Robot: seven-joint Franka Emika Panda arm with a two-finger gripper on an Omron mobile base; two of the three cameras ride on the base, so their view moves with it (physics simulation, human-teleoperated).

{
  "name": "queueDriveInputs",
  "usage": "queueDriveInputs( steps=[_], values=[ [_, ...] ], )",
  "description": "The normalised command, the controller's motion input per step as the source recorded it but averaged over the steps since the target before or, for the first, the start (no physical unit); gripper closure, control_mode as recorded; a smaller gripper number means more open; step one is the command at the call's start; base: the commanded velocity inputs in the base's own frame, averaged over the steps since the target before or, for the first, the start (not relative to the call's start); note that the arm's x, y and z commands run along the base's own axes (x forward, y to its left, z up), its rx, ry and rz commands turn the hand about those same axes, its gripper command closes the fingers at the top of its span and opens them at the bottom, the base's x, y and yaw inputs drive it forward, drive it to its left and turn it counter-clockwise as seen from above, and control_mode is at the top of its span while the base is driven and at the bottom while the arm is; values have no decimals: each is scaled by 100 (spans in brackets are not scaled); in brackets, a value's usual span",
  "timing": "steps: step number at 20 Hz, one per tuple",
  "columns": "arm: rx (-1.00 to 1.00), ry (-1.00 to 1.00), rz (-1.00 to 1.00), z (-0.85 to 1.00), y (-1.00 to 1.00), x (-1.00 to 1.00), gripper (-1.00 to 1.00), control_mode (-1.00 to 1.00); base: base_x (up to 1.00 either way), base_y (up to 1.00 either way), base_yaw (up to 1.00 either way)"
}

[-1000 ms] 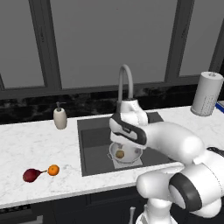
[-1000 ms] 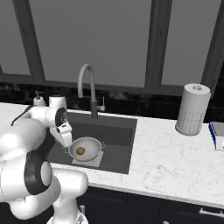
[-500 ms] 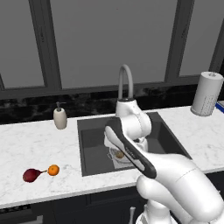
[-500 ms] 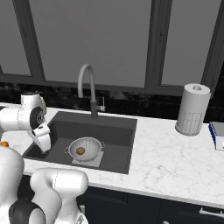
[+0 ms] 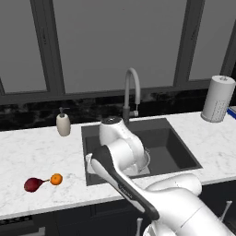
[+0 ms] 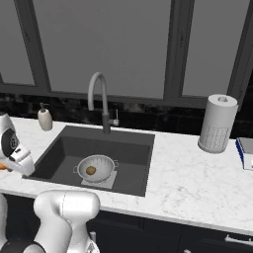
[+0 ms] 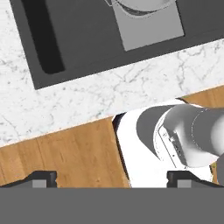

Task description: Put the colander in the sink, put the tangerine, kiwi, pear in the colander, and turn on the sink faucet and pour water over the colander.

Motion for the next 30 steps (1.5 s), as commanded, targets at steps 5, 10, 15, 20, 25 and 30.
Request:
queueDriveInputs(
  steps=[5,10,15,20,25,30],
  values=[
    [0,0,41,0,87,9,-100,-100,0,0,0],
    [0,1,18,-2,79,32,-100,-100,0,0,0],
    [0,10,6,0,40,43,-100,-100,0,0,0],
    [0,4,8,-16,10,5,-100,-100,0,0,0],
    [0,0,10,-38,25,5,-100,-100,0,0,0],
    [0,12,6,-27,43,46,-100,-100,0,0,0]
  ],
)
